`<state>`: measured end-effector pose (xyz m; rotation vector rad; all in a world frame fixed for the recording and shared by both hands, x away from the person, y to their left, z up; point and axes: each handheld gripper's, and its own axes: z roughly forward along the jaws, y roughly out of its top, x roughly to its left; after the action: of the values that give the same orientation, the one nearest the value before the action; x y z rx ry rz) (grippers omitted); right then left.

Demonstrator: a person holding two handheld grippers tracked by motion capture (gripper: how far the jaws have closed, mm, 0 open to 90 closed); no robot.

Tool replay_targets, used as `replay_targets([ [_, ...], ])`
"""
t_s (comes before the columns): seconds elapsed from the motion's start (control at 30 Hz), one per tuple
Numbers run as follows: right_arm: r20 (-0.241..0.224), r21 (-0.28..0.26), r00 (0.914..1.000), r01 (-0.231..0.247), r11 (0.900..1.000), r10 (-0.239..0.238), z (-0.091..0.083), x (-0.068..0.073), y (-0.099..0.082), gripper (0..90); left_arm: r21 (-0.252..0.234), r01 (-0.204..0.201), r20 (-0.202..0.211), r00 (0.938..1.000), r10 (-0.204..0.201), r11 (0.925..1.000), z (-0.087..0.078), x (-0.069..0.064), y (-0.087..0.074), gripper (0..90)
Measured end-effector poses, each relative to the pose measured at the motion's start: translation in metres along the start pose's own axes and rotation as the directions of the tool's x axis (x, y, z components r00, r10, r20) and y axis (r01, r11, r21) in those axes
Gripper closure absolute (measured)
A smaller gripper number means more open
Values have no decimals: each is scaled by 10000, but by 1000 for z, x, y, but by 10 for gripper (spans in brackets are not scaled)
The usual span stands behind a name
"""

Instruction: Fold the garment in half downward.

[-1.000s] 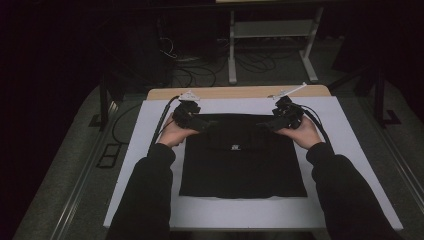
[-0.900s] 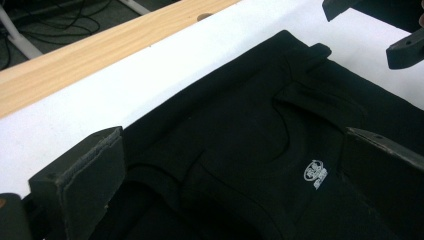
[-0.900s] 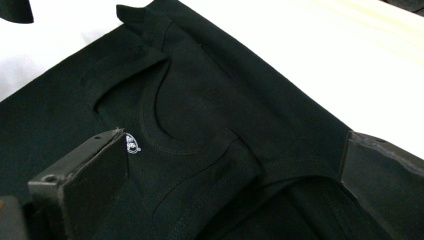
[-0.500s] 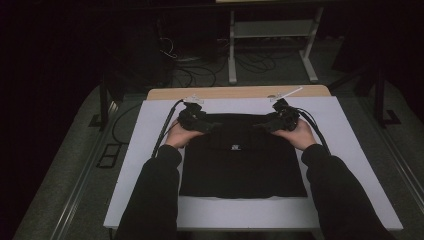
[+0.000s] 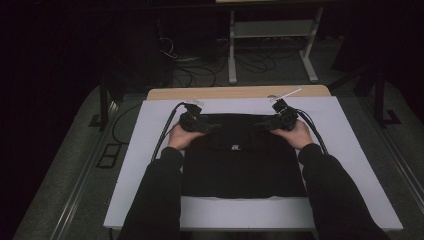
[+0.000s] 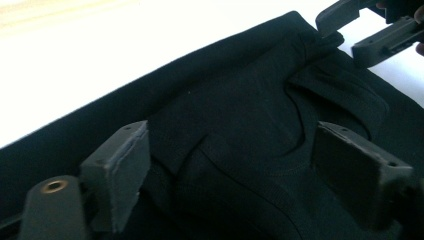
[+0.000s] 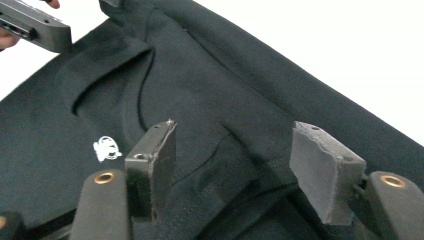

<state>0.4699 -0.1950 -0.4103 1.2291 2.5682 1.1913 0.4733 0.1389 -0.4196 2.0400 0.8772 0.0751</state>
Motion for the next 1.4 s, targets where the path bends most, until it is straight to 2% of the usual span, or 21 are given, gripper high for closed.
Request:
replay_targets([
  [0.2,264,251,9996,65,9997,-72,5,-2,-2,433,41,-58,27,10000,58,10000,2,3,-3,294],
  [0.33,310,355,9995,58,9994,-69,8,-2,-3,487,113,-216,-280,9994,219,9997,3,4,-5,413],
  [0.5,412,479,9989,184,9987,-204,12,-1,-4,527,138,17,-124,9999,-15,9999,5,8,-8,514],
  [0.77,580,703,9981,187,9973,-228,19,1,-6,596,224,159,-333,9993,-151,9996,13,12,-13,563],
  [0.93,502,807,9985,165,9966,-206,23,1,-8,635,393,-178,-616,9979,202,9991,19,12,-16,552],
  [1.0,534,845,9982,235,9961,-281,25,1,-8,680,335,-19,-602,9982,39,9994,21,13,-17,542],
  [1.17,546,943,9979,309,9951,-361,27,2,-9,774,361,-79,-668,9977,103,9993,22,14,-19,559],
  [1.27,531,1007,9976,379,9942,-434,27,2,-10,817,354,25,-683,9977,-1,9994,23,13,-20,609],
  [1.4,454,991,9980,400,9943,-447,28,3,-10,827,328,104,-761,9971,-79,9994,22,14,-23,692],
])
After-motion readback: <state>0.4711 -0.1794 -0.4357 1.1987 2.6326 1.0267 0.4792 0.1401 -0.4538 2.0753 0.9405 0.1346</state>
